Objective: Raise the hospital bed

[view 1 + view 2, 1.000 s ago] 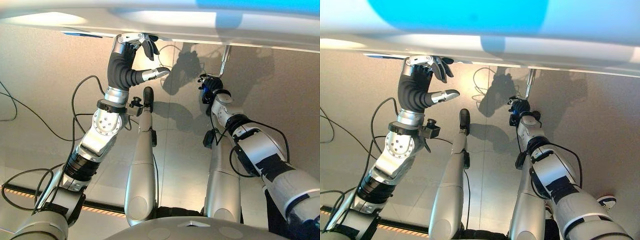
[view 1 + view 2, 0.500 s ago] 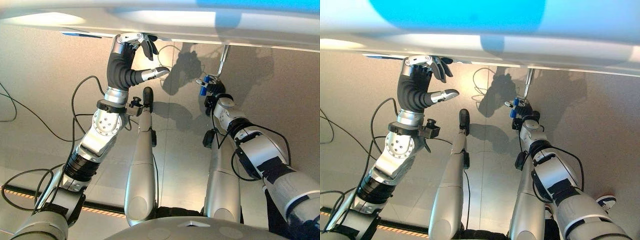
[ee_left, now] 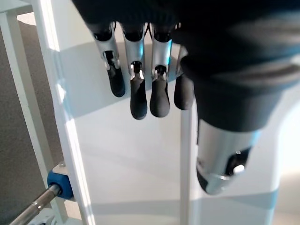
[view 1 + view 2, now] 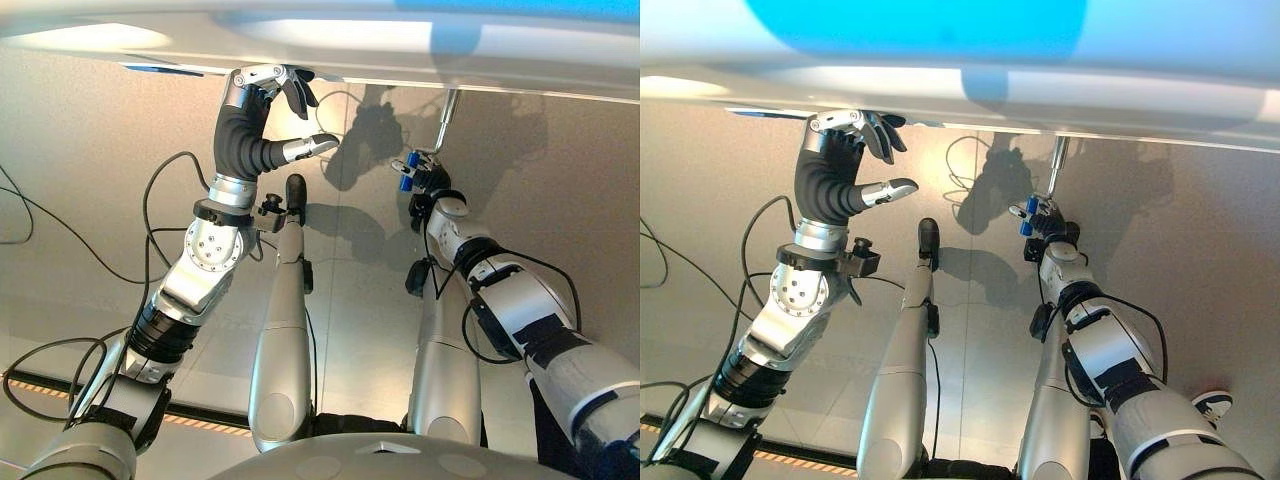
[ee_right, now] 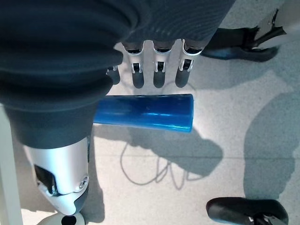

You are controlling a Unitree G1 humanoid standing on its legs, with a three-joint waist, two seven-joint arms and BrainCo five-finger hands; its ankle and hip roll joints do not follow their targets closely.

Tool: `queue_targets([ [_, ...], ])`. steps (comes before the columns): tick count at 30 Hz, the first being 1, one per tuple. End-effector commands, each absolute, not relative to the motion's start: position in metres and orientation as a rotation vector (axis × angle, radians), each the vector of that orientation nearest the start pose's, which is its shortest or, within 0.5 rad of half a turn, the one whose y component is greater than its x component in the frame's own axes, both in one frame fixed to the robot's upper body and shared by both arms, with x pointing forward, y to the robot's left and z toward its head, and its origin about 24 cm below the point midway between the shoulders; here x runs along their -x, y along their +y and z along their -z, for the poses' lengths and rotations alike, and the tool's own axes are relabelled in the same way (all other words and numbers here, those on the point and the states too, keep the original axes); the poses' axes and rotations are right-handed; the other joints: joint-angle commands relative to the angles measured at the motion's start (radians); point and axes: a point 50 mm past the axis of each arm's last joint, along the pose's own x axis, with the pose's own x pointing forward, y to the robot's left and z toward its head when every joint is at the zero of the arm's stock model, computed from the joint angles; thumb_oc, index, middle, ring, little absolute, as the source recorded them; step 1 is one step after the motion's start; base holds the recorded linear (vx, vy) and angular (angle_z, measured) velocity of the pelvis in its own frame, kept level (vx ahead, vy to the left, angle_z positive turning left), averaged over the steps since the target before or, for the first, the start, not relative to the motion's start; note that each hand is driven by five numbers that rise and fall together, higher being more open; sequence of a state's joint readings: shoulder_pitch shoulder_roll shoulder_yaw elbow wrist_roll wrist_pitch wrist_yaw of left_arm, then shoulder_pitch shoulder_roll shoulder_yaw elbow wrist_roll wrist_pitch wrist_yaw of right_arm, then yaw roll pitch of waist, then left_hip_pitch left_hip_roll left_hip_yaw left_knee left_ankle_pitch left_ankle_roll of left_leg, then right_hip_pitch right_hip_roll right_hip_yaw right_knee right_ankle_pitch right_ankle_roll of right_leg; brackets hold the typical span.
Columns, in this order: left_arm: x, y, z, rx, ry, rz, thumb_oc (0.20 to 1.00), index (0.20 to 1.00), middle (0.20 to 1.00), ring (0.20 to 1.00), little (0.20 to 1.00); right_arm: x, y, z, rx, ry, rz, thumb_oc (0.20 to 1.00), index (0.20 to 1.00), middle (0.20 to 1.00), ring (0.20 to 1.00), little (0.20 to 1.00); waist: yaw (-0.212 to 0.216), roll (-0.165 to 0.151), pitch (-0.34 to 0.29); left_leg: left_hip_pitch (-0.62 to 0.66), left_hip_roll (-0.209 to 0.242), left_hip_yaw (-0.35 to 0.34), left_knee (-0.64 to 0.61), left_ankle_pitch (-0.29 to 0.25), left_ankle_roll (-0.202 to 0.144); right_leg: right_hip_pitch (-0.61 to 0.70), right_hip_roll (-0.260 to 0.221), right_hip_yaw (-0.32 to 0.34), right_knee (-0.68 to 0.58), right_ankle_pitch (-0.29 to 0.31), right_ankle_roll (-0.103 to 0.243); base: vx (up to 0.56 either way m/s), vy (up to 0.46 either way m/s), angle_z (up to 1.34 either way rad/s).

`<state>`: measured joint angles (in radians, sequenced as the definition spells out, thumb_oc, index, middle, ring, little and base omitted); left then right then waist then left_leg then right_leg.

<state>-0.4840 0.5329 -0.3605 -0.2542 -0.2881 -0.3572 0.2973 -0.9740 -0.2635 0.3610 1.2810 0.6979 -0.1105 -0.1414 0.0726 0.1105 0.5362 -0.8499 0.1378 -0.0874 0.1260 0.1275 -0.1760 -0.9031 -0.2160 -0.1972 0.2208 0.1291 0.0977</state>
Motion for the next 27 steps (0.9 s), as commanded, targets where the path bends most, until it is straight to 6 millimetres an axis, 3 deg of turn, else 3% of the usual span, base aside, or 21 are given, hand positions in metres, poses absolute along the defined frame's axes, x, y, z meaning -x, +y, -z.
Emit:
queue_targets([
  [1,-0.228,0.124,-0.269,-0.029,-1.186,0.317,1.0,1.0,1.0,1.0,1.0,-0.392,-0.156,-0.066,-0.07,0.268,0.104,1.0,1.0,1.0,1.0,1.0,0.023,-0.013,-0.016,-0.02,-0.043,0.044,0.048,-0.041,0.064,0.042,-0.017,0.053,-0.015,-0.034,0.073,0.0,0.0,0.0],
  [19,-0.225,0.125,-0.268,-0.022,-1.185,0.321,1.0,1.0,1.0,1.0,1.0,-0.389,-0.153,-0.06,-0.079,0.278,0.09,1.0,1.0,1.0,1.0,1.0,0.026,-0.01,-0.016,-0.023,-0.05,0.045,0.058,-0.048,0.068,0.051,-0.023,0.053,-0.018,-0.032,0.074,0.0,0.0,0.0],
  [20,-0.225,0.125,-0.268,-0.022,-1.185,0.321,1.0,1.0,1.0,1.0,1.0,-0.389,-0.153,-0.06,-0.079,0.278,0.09,0.953,0.953,0.953,0.953,0.953,0.026,-0.01,-0.016,-0.023,-0.05,0.045,0.058,-0.048,0.068,0.051,-0.023,0.053,-0.018,-0.032,0.074,0.0,0.0,0.0],
  [21,-0.225,0.125,-0.268,-0.02,-1.182,0.322,1.0,1.0,1.0,1.0,1.0,-0.39,-0.152,-0.062,-0.074,0.27,0.085,0.498,0.498,0.498,0.498,0.498,0.026,-0.01,-0.016,-0.023,-0.05,0.044,0.059,-0.049,0.068,0.052,-0.023,0.053,-0.018,-0.032,0.074,0.0,0.0,0.0],
  [23,-0.225,0.125,-0.268,-0.022,-1.183,0.322,1.0,1.0,1.0,1.0,1.0,-0.391,-0.149,-0.065,-0.076,0.255,0.073,0.2,0.2,0.2,0.2,0.2,0.025,-0.01,-0.016,-0.024,-0.049,0.045,0.06,-0.049,0.068,0.051,-0.024,0.054,-0.017,-0.033,0.074,0.0,0.0,0.0],
  [27,-0.224,0.126,-0.268,-0.022,-1.189,0.318,1.0,1.0,1.0,1.0,1.0,-0.392,-0.148,-0.068,-0.083,0.239,0.062,0.2,0.2,0.2,0.2,0.2,0.025,-0.012,-0.016,-0.024,-0.05,0.045,0.058,-0.049,0.068,0.05,-0.024,0.054,-0.018,-0.032,0.074,0.0,0.0,0.0],
])
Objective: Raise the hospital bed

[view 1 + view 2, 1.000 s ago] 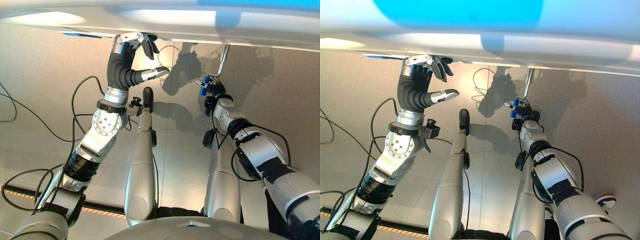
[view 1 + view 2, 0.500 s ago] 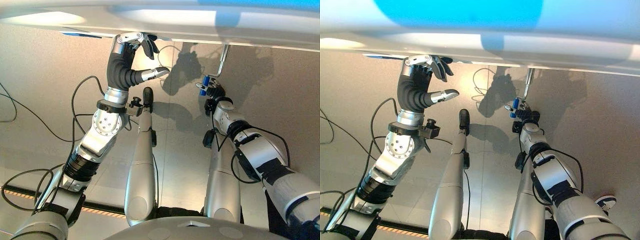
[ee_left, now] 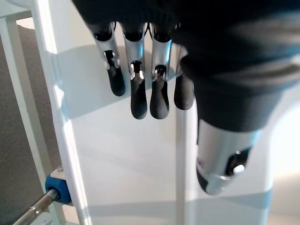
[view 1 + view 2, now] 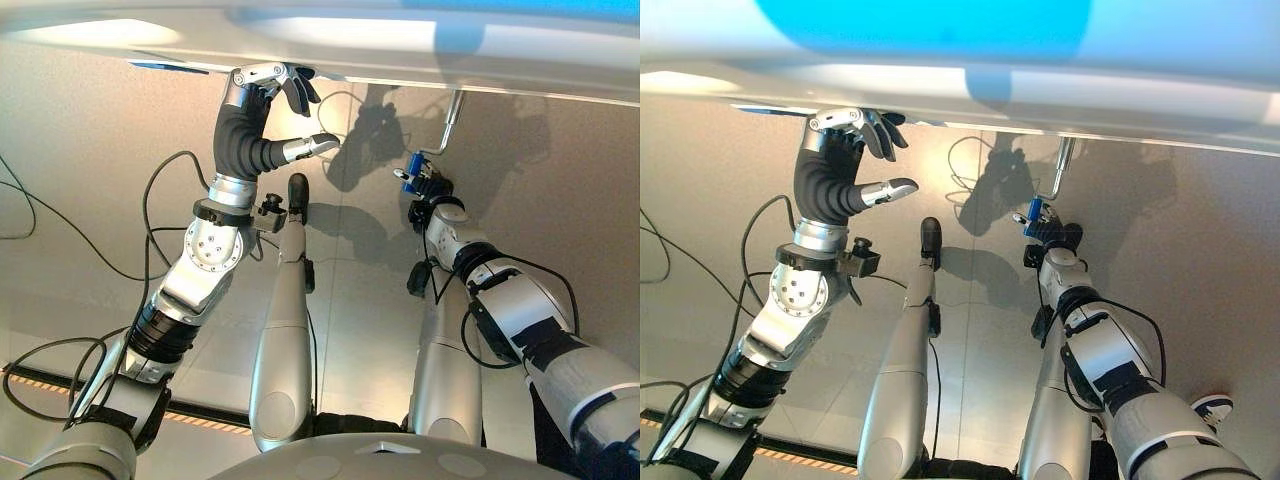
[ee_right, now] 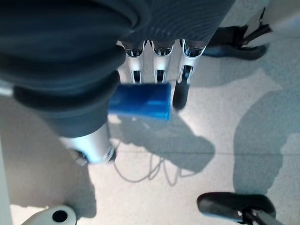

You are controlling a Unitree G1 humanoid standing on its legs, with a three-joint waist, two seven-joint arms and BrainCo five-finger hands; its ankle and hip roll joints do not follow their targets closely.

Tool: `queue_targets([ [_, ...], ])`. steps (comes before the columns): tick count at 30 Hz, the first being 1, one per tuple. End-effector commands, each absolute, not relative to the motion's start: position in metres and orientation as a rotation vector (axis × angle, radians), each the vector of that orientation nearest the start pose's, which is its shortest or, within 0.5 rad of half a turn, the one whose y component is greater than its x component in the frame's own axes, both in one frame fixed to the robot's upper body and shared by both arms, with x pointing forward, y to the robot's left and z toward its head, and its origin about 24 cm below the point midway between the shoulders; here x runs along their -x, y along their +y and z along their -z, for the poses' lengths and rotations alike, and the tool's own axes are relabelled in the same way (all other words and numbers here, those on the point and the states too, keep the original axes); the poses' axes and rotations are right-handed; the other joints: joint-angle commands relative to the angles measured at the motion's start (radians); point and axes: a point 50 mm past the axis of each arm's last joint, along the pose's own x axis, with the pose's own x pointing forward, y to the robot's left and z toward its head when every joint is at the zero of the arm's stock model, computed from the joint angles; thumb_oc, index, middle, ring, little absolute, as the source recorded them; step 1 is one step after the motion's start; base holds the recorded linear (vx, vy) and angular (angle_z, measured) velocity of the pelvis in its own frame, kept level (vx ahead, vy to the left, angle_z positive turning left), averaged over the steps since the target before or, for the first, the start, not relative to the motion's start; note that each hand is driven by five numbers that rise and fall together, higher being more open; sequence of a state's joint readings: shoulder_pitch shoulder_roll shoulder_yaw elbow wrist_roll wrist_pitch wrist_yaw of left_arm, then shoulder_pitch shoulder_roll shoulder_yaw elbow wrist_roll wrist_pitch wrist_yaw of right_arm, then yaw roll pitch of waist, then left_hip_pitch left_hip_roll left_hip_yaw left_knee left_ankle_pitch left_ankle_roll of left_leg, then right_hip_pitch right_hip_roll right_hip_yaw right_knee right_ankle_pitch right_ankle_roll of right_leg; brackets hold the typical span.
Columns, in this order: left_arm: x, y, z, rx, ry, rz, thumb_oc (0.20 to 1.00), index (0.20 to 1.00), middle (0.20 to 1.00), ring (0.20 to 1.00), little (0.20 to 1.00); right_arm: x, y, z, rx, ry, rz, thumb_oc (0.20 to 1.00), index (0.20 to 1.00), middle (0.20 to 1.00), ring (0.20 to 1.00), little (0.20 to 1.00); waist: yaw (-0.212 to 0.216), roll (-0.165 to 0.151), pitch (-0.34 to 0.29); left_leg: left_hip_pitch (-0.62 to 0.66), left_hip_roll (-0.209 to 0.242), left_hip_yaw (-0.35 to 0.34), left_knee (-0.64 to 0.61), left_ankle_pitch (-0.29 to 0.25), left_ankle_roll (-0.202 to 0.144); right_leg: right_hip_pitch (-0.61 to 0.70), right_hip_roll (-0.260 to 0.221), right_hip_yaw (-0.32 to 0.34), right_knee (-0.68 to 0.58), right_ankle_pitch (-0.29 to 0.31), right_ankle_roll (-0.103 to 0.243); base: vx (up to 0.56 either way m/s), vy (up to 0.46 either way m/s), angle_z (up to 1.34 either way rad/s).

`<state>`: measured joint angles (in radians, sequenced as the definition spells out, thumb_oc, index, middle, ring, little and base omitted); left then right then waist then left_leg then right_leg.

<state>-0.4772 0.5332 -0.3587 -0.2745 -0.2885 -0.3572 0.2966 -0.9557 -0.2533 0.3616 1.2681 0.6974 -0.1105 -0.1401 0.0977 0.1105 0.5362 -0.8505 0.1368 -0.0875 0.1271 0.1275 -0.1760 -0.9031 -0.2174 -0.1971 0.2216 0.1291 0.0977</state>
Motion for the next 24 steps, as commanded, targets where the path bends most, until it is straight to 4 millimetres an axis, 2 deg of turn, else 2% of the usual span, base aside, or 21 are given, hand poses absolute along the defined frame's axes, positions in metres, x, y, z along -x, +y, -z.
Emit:
queue_targets([
  [1,-0.224,0.126,-0.268,-0.022,-1.188,0.32,1.0,1.0,1.0,1.0,1.0,-0.393,-0.147,-0.069,-0.083,0.234,0.06,0.2,0.2,0.2,0.2,0.2,0.0,-0.012,-0.016,-0.025,-0.049,0.045,0.058,-0.049,0.068,0.049,-0.021,0.054,-0.018,-0.032,0.074,0.0,0.0,0.0],
  [16,-0.223,0.129,-0.269,-0.019,-1.192,0.317,1.0,1.0,1.0,1.0,1.0,-0.395,-0.132,-0.078,-0.118,0.189,0.008,0.2,0.2,0.2,0.2,0.2,-0.003,-0.023,-0.016,-0.024,-0.047,0.049,0.068,-0.053,0.07,0.047,-0.02,0.063,-0.014,-0.033,0.072,0.0,0.0,0.0],
  [24,-0.224,0.128,-0.267,-0.01,-1.183,0.324,1.0,1.0,1.0,1.0,1.0,-0.395,-0.131,-0.081,-0.182,0.164,0.019,0.2,0.2,0.2,0.2,0.2,-0.007,-0.026,-0.016,-0.022,-0.046,0.052,0.066,-0.052,0.069,0.048,-0.016,0.065,-0.012,-0.035,0.071,0.0,0.0,0.0],
])
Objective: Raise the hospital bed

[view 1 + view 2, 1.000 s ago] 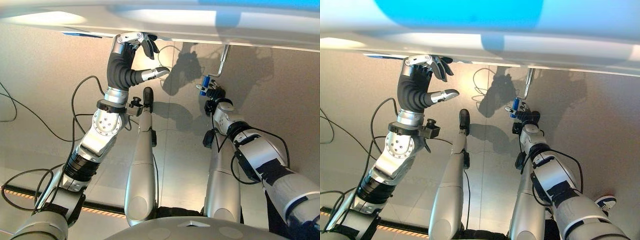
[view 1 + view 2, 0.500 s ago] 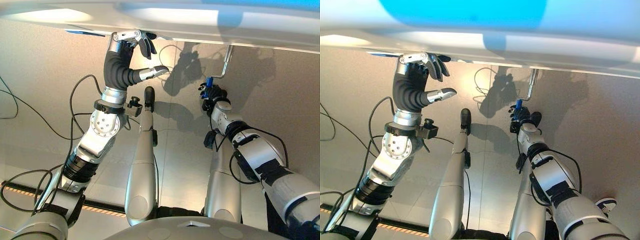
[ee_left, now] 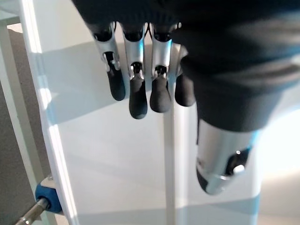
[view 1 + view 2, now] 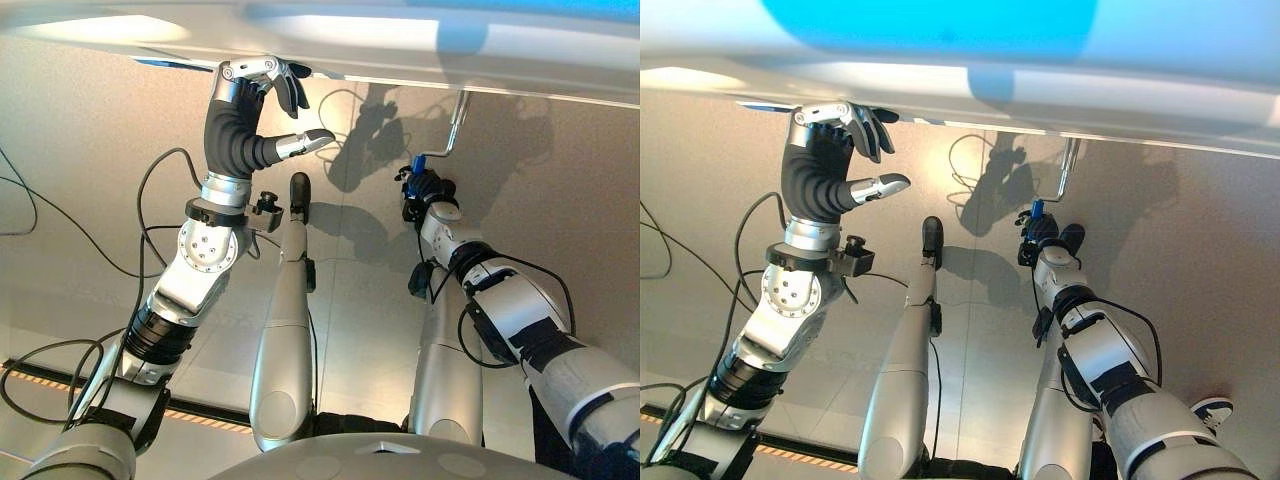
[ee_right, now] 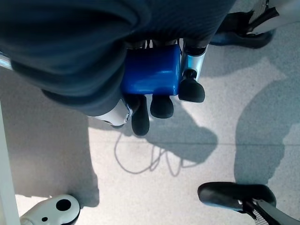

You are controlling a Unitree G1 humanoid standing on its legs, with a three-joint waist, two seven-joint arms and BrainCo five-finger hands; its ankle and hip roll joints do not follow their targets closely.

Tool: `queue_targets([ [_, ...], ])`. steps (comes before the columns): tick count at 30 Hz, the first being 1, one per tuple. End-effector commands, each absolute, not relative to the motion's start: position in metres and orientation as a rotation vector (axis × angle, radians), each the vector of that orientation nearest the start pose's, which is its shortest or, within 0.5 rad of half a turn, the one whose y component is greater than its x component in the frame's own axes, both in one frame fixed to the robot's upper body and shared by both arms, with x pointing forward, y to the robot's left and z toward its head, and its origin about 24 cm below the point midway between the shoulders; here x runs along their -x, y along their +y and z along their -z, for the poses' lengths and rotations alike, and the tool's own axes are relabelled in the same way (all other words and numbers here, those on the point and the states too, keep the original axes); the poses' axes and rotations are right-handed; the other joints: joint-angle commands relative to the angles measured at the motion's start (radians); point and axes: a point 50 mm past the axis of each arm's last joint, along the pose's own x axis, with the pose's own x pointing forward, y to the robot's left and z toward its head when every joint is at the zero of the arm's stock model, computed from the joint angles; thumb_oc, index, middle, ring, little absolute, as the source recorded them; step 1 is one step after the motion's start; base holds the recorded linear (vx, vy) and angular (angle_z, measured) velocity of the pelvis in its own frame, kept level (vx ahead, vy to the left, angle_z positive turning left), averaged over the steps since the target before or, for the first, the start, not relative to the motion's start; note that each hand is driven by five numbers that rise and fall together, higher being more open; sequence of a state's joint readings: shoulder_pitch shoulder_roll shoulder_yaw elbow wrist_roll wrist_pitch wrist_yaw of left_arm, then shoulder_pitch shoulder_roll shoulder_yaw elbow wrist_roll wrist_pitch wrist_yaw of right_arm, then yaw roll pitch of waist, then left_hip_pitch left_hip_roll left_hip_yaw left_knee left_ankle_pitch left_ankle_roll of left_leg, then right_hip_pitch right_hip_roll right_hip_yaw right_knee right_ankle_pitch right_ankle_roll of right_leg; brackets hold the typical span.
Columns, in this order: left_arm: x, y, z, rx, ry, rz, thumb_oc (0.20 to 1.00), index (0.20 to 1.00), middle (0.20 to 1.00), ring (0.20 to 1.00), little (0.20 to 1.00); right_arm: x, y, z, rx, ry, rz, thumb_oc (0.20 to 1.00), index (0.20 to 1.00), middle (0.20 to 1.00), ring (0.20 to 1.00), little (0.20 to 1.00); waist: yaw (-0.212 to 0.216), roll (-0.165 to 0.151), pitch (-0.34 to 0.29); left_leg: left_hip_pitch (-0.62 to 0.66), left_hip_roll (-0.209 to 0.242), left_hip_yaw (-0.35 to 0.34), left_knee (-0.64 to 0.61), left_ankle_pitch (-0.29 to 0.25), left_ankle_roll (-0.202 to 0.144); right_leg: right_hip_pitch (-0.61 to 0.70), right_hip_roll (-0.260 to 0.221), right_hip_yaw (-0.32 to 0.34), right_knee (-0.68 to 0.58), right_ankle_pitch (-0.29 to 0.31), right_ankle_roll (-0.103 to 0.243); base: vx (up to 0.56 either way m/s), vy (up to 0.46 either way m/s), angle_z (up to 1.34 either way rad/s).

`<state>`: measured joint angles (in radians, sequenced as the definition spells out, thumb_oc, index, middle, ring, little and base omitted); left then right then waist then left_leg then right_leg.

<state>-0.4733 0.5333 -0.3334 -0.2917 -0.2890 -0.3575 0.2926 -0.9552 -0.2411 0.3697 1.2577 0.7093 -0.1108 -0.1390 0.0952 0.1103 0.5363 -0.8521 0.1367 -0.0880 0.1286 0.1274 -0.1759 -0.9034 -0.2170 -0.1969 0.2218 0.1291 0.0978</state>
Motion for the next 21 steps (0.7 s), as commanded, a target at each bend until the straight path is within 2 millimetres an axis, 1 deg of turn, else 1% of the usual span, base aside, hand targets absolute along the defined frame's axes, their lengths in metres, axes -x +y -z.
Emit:
queue_targets([
  [1,-0.224,0.128,-0.267,-0.01,-1.181,0.322,1.0,1.0,1.0,1.0,1.0,-0.395,-0.129,-0.084,-0.242,0.145,0.021,0.2,0.2,0.2,0.2,0.2,-0.007,-0.027,-0.016,-0.018,-0.045,0.053,0.064,-0.052,0.068,0.047,-0.016,0.065,-0.01,-0.035,0.071,0.0,0.0,0.0],
  [2,-0.224,0.128,-0.267,-0.01,-1.181,0.322,1.0,1.0,1.0,1.0,1.0,-0.395,-0.129,-0.084,-0.242,0.145,0.021,0.2,0.2,0.2,0.2,0.2,-0.007,-0.027,-0.016,-0.018,-0.045,0.053,0.064,-0.052,0.068,0.047,-0.016,0.065,-0.01,-0.035,0.071,0.0,0.0,0.0],
  [5,-0.225,0.129,-0.266,-0.011,-1.179,0.326,1.0,1.0,1.0,1.0,1.0,-0.394,-0.135,-0.086,-0.336,0.113,0.035,0.2,0.2,0.2,0.2,0.2,-0.012,-0.032,-0.016,-0.011,-0.043,0.055,0.064,-0.052,0.066,0.05,-0.014,0.067,-0.01,-0.037,0.07,0.0,0.0,0.0],
  [7,-0.224,0.13,-0.267,-0.016,-1.181,0.331,1.0,1.0,1.0,1.0,1.0,-0.393,-0.145,-0.085,-0.383,0.098,0.064,0.2,0.2,0.2,0.2,0.2,-0.017,-0.035,-0.016,-0.01,-0.041,0.056,0.066,-0.051,0.064,0.05,-0.013,0.068,-0.007,-0.038,0.069,-0.01,-0.015,0.0],
  [8,-0.225,0.131,-0.267,-0.027,-1.182,0.338,1.0,1.0,1.0,1.0,1.0,-0.391,-0.161,-0.082,-0.403,0.095,0.112,0.2,0.2,0.2,0.2,0.2,-0.021,-0.035,-0.016,-0.006,-0.04,0.058,0.065,-0.051,0.062,0.05,-0.011,0.073,-0.005,-0.039,0.07,0.0,0.0,0.0],
  [9,-0.225,0.131,-0.267,-0.026,-1.182,0.339,1.0,1.0,1.0,1.0,1.0,-0.391,-0.161,-0.082,-0.403,0.096,0.113,0.2,0.2,0.2,0.2,0.2,-0.02,-0.035,-0.016,-0.006,-0.04,0.058,0.065,-0.051,0.062,0.05,-0.011,0.073,-0.004,-0.039,0.07,0.0,0.0,0.0],
  [10,-0.225,0.131,-0.267,-0.032,-1.179,0.344,1.0,1.0,1.0,1.0,1.0,-0.389,-0.172,-0.08,-0.402,0.094,0.146,0.2,0.2,0.2,0.2,0.2,-0.023,-0.034,-0.016,-0.002,-0.038,0.061,0.064,-0.05,0.061,0.052,-0.01,0.074,-0.004,-0.04,0.07,0.0,0.0,0.0],
  [11,-0.226,0.131,-0.266,-0.035,-1.175,0.353,1.0,1.0,1.0,1.0,1.0,-0.387,-0.189,-0.077,-0.402,0.096,0.193,0.2,0.2,0.2,0.2,0.2,-0.027,-0.032,-0.016,0.005,-0.035,0.064,0.059,-0.049,0.061,0.05,-0.007,0.077,-0.003,-0.041,0.071,0.0,0.0,0.0],
  [12,-0.226,0.131,-0.266,-0.034,-1.175,0.354,1.0,1.0,1.0,1.0,1.0,-0.387,-0.189,-0.077,-0.402,0.096,0.194,0.2,0.2,0.2,0.2,0.2,-0.026,-0.032,-0.016,0.006,-0.035,0.064,0.058,-0.048,0.061,0.05,-0.007,0.077,-0.003,-0.041,0.071,-0.02,-0.035,-0.04],
  [13,-0.226,0.132,-0.267,-0.036,-1.174,0.358,1.0,1.0,1.0,1.0,1.0,-0.382,-0.21,-0.073,-0.407,0.1,0.259,0.2,0.2,0.2,0.2,0.2,-0.033,-0.031,-0.016,0.009,-0.032,0.066,0.057,-0.046,0.06,0.048,-0.003,0.082,-0.001,-0.042,0.071,-0.01,-0.023,-0.04],
  [14,-0.226,0.132,-0.267,-0.034,-1.174,0.361,1.0,1.0,1.0,1.0,1.0,-0.382,-0.211,-0.073,-0.407,0.099,0.26,0.2,0.2,0.2,0.2,0.2,-0.031,-0.031,-0.016,0.01,-0.031,0.067,0.056,-0.047,0.06,0.048,-0.003,0.083,0.0,-0.042,0.071,-0.01,-0.038,-0.05],
  [15,-0.227,0.132,-0.266,-0.04,-1.17,0.366,1.0,1.0,1.0,1.0,1.0,-0.379,-0.221,-0.07,-0.409,0.105,0.294,0.2,0.2,0.2,0.2,0.2,-0.033,-0.029,-0.016,0.014,-0.029,0.068,0.054,-0.045,0.059,0.047,0.001,0.087,0.003,-0.044,0.072,-0.01,-0.05,-0.03],
  [16,-0.226,0.133,-0.266,-0.047,-1.168,0.373,1.0,1.0,1.0,1.0,1.0,-0.373,-0.238,-0.065,-0.404,0.113,0.343,0.2,0.2,0.2,0.2,0.2,-0.037,-0.028,-0.016,0.02,-0.023,0.072,0.049,-0.042,0.057,0.039,0.007,0.092,0.011,-0.048,0.072,-0.01,-0.049,-0.03],
  [17,-0.226,0.133,-0.266,-0.047,-1.168,0.373,1.0,1.0,1.0,1.0,1.0,-0.373,-0.238,-0.065,-0.404,0.113,0.343,0.2,0.2,0.2,0.2,0.2,-0.037,-0.028,-0.016,0.02,-0.023,0.073,0.049,-0.042,0.057,0.039,0.007,0.093,0.011,-0.048,0.072,-0.01,-0.054,-0.06],
  [18,-0.227,0.133,-0.265,-0.049,-1.162,0.375,1.0,1.0,1.0,1.0,1.0,-0.369,-0.248,-0.064,-0.4,0.115,0.372,0.2,0.2,0.2,0.2,0.2,-0.039,-0.028,-0.016,0.023,-0.02,0.076,0.047,-0.04,0.057,0.035,0.01,0.095,0.014,-0.05,0.071,-0.01,-0.057,-0.07],
  [19,-0.228,0.135,-0.265,-0.05,-1.155,0.375,1.0,1.0,1.0,1.0,1.0,-0.364,-0.262,-0.063,-0.401,0.112,0.412,0.2,0.2,0.2,0.2,0.2,-0.045,-0.028,-0.016,0.028,-0.013,0.08,0.043,-0.037,0.054,0.028,0.016,0.098,0.019,-0.053,0.072,-0.01,-0.058,-0.08],
  [20,-0.228,0.135,-0.265,-0.049,-1.155,0.375,1.0,1.0,1.0,1.0,1.0,-0.364,-0.262,-0.063,-0.4,0.112,0.412,0.2,0.2,0.2,0.2,0.2,-0.044,-0.028,-0.016,0.029,-0.013,0.081,0.042,-0.037,0.054,0.028,0.017,0.099,0.02,-0.053,0.072,-0.01,-0.067,-0.11],
  [21,-0.228,0.136,-0.264,-0.055,-1.149,0.376,1.0,1.0,1.0,1.0,1.0,-0.36,-0.272,-0.061,-0.4,0.113,0.438,0.2,0.2,0.2,0.2,0.2,-0.047,-0.029,-0.016,0.032,-0.009,0.085,0.041,-0.036,0.052,0.024,0.02,0.101,0.024,-0.055,0.072,-0.01,-0.072,-0.14],
])
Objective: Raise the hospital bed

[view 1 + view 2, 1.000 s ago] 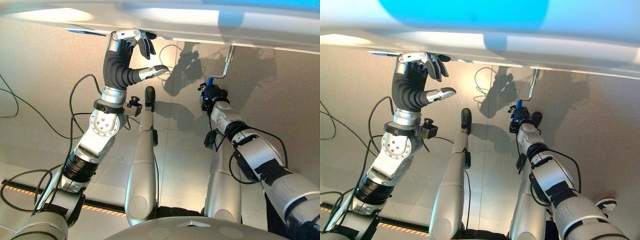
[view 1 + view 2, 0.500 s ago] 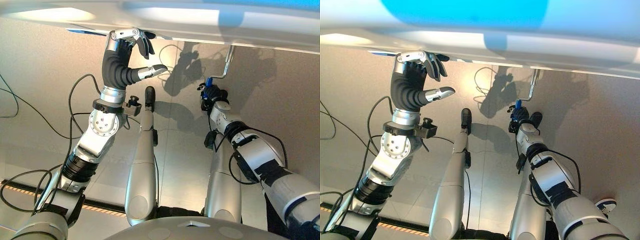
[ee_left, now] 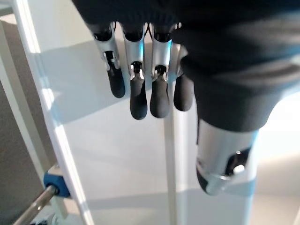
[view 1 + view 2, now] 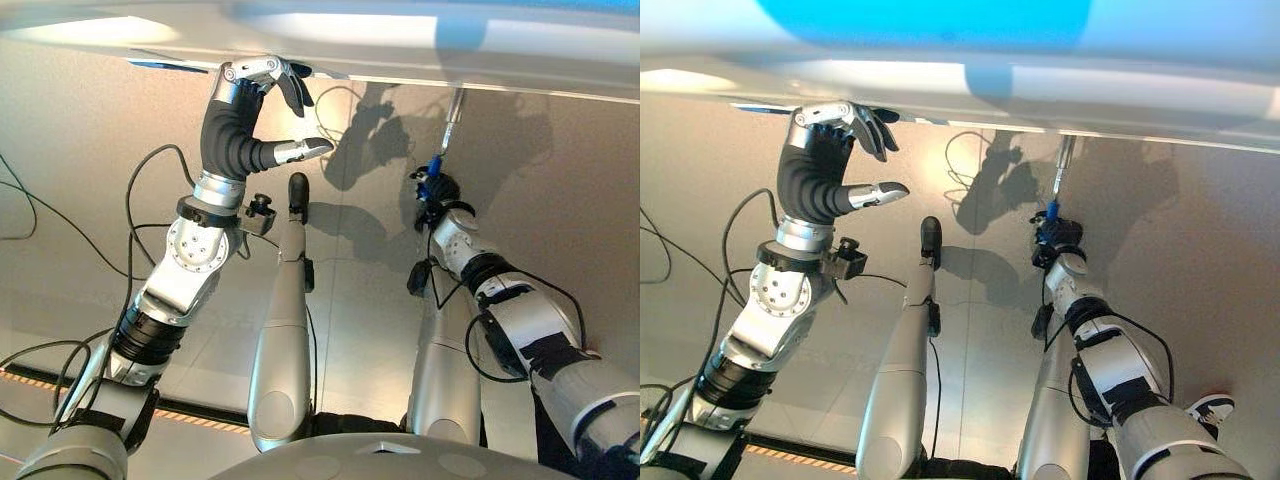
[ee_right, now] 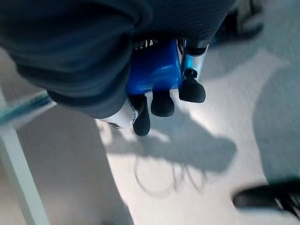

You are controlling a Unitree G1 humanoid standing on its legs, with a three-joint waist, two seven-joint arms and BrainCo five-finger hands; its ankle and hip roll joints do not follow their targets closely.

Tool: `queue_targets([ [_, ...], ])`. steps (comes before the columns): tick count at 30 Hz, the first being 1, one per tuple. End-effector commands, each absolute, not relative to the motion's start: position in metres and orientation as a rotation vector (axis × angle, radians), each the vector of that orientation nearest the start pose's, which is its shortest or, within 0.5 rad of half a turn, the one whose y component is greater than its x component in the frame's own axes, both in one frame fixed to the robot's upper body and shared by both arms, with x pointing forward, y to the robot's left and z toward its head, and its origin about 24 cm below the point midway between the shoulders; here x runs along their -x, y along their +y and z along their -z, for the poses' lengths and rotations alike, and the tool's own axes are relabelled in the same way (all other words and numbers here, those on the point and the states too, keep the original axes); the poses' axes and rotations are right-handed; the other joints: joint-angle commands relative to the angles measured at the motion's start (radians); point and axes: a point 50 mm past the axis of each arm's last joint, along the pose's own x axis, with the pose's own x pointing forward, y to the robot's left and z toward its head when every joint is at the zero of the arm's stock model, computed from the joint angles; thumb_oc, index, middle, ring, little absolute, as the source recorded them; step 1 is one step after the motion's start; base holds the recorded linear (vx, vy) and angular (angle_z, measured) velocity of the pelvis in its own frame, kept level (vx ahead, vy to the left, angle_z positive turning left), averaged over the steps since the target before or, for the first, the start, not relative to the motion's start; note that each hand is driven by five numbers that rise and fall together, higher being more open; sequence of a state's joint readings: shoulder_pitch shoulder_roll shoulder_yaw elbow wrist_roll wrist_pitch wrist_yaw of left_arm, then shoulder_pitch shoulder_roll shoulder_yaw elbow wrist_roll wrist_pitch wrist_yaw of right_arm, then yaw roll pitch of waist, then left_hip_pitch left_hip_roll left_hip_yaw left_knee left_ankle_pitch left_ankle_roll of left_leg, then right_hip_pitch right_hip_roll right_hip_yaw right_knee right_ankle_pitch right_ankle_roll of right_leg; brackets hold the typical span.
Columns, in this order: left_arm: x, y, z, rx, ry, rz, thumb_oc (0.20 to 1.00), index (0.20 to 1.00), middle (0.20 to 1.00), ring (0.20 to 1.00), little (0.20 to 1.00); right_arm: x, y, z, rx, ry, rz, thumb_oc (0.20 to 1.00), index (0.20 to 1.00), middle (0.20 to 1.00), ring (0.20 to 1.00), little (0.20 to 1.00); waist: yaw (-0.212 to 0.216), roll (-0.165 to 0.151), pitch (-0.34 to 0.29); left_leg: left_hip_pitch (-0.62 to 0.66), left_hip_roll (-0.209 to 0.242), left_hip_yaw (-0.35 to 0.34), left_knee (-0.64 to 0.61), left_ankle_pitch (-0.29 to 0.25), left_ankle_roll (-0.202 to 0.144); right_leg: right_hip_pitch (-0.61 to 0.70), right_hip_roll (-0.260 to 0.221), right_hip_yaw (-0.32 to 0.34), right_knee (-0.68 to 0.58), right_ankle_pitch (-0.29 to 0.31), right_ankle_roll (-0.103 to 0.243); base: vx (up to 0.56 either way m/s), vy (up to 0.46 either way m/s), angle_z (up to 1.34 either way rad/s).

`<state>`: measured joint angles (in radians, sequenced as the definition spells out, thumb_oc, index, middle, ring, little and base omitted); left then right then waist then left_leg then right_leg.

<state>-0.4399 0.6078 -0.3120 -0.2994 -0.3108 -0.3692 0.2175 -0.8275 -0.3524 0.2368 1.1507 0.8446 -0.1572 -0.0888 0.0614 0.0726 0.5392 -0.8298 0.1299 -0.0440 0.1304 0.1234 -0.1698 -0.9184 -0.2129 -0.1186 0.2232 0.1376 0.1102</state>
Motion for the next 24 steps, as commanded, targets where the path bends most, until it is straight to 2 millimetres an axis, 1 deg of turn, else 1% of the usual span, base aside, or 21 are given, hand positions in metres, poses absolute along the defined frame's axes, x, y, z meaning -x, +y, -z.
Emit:
queue_targets([
  [1,-0.228,0.137,-0.263,-0.053,-1.142,0.374,1.0,1.0,1.0,1.0,1.0,-0.357,-0.281,-0.063,-0.4,0.098,0.466,0.2,0.2,0.2,0.2,0.2,-0.022,0.005,-0.019,0.017,0.006,0.046,0.035,-0.031,0.042,0.03,0.025,0.028,0.029,-0.064,0.059,-0.01,-0.072,-0.13],
  [2,-0.228,0.137,-0.263,-0.052,-1.142,0.374,1.0,1.0,1.0,1.0,1.0,-0.357,-0.282,-0.063,-0.4,0.098,0.466,0.2,0.2,0.2,0.2,0.2,-0.021,0.005,-0.019,0.018,0.006,0.047,0.034,-0.03,0.042,0.029,0.025,0.029,0.03,-0.065,0.059,-0.01,-0.067,-0.13],
  [3,-0.228,0.138,-0.262,-0.055,-1.139,0.374,1.0,1.0,1.0,1.0,1.0,-0.355,-0.286,-0.062,-0.405,0.095,0.482,0.2,0.2,0.2,0.2,0.2,-0.023,0.003,-0.019,0.021,0.011,0.05,0.032,-0.029,0.04,0.024,0.03,0.033,0.034,-0.067,0.058,0.0,-0.048,-0.1],
  [4,-0.228,0.138,-0.261,-0.056,-1.134,0.378,1.0,1.0,1.0,1.0,1.0,-0.353,-0.292,-0.064,-0.407,0.086,0.501,0.2,0.2,0.2,0.2,0.2,-0.028,0.002,-0.019,0.026,0.016,0.053,0.029,-0.027,0.037,0.019,0.034,0.033,0.039,-0.069,0.057,-0.01,-0.1,-0.15],
  [5,-0.228,0.139,-0.261,-0.052,-1.132,0.377,1.0,1.0,1.0,1.0,1.0,-0.349,-0.302,-0.066,-0.409,0.075,0.534,0.2,0.2,0.2,0.2,0.2,-0.033,0.001,-0.019,0.034,0.024,0.059,0.023,-0.025,0.033,0.011,0.042,0.039,0.048,-0.074,0.056,-0.01,-0.079,-0.12],
  [6,-0.228,0.139,-0.261,-0.052,-1.132,0.378,1.0,1.0,1.0,1.0,1.0,-0.349,-0.302,-0.066,-0.409,0.075,0.534,0.2,0.2,0.2,0.2,0.2,-0.032,0.001,-0.019,0.035,0.024,0.059,0.023,-0.024,0.032,0.01,0.043,0.04,0.049,-0.075,0.055,-0.01,-0.082,-0.14],
  [9,-0.228,0.14,-0.261,-0.057,-1.131,0.378,1.0,1.0,1.0,1.0,1.0,-0.346,-0.314,-0.07,-0.407,0.055,0.572,0.2,0.2,0.2,0.2,0.2,-0.039,0.0,-0.019,0.051,0.036,0.067,0.011,-0.018,0.024,0.001,0.054,0.046,0.061,-0.082,0.053,0.0,-0.064,-0.11],
  [13,-0.229,0.14,-0.26,-0.06,-1.126,0.378,1.0,1.0,1.0,1.0,1.0,-0.342,-0.325,-0.079,-0.434,-0.002,0.603,0.2,0.2,0.2,0.2,0.2,-0.047,-0.006,-0.019,0.071,0.051,0.072,0.0,-0.012,0.016,-0.011,0.07,0.051,0.08,-0.09,0.051,0.01,-0.071,-0.07],
  [15,-0.228,0.141,-0.259,-0.062,-1.126,0.371,1.0,1.0,1.0,1.0,1.0,-0.343,-0.322,-0.085,-0.455,-0.059,0.578,0.2,0.2,0.2,0.2,0.2,-0.057,-0.013,-0.019,0.074,0.056,0.075,0.004,-0.011,0.014,-0.011,0.076,0.053,0.088,-0.092,0.051,0.0,-0.049,-0.05],
  [16,-0.228,0.143,-0.258,-0.063,-1.121,0.365,1.0,1.0,1.0,1.0,1.0,-0.344,-0.315,-0.091,-0.453,-0.109,0.537,0.2,0.2,0.2,0.2,0.2,-0.063,-0.019,-0.019,0.079,0.059,0.079,0.003,-0.01,0.013,-0.012,0.079,0.054,0.091,-0.093,0.049,0.0,-0.034,-0.04],
  [17,-0.228,0.145,-0.259,-0.07,-1.125,0.354,1.0,1.0,1.0,1.0,1.0,-0.345,-0.304,-0.099,-0.449,-0.172,0.465,0.2,0.2,0.2,0.2,0.2,-0.071,-0.027,-0.019,0.079,0.062,0.082,0.0,-0.009,0.011,-0.013,0.081,0.054,0.088,-0.092,0.049,-0.01,-0.033,-0.06],
  [18,-0.226,0.148,-0.258,-0.083,-1.128,0.337,1.0,1.0,1.0,1.0,1.0,-0.339,-0.289,-0.103,-0.453,-0.234,0.377,0.2,0.2,0.2,0.2,0.2,-0.081,-0.041,-0.019,0.084,0.065,0.085,-0.005,-0.007,0.01,-0.012,0.082,0.055,0.086,-0.09,0.049,0.0,-0.039,-0.04],
  [19,-0.224,0.151,-0.259,-0.094,-1.137,0.325,1.0,1.0,1.0,1.0,1.0,-0.332,-0.283,-0.106,-0.461,-0.284,0.337,0.2,0.2,0.2,0.2,0.2,-0.091,-0.051,-0.019,0.084,0.067,0.086,-0.009,-0.006,0.009,-0.015,0.084,0.053,0.085,-0.088,0.05,-0.01,-0.04,-0.05],
  [20,-0.223,0.153,-0.259,-0.1,-1.135,0.313,1.0,1.0,1.0,1.0,1.0,-0.326,-0.271,-0.112,-0.487,-0.345,0.263,0.2,0.2,0.2,0.2,0.2,-0.099,-0.061,-0.019,0.084,0.067,0.087,-0.012,-0.005,0.01,-0.017,0.085,0.054,0.085,-0.086,0.05,-0.01,-0.045,-0.05],
  [21,-0.22,0.156,-0.258,-0.107,-1.134,0.301,1.0,1.0,1.0,1.0,1.0,-0.313,-0.26,-0.116,-0.514,-0.396,0.199,0.2,0.2,0.2,0.2,0.2,-0.109,-0.073,-0.019,0.083,0.066,0.087,-0.015,-0.003,0.01,-0.015,0.085,0.055,0.082,-0.085,0.051,-0.01,-0.042,-0.08],
  [24,-0.214,0.164,-0.257,-0.123,-1.125,0.283,1.0,1.0,1.0,1.0,1.0,-0.282,-0.235,-0.136,-0.551,-0.529,-0.02,0.2,0.2,0.2,0.2,0.2,-0.129,-0.097,-0.019,0.076,0.064,0.084,-0.015,-0.002,0.01,-0.015,0.082,0.051,0.078,-0.078,0.052,-0.02,-0.024,-0.06],
])
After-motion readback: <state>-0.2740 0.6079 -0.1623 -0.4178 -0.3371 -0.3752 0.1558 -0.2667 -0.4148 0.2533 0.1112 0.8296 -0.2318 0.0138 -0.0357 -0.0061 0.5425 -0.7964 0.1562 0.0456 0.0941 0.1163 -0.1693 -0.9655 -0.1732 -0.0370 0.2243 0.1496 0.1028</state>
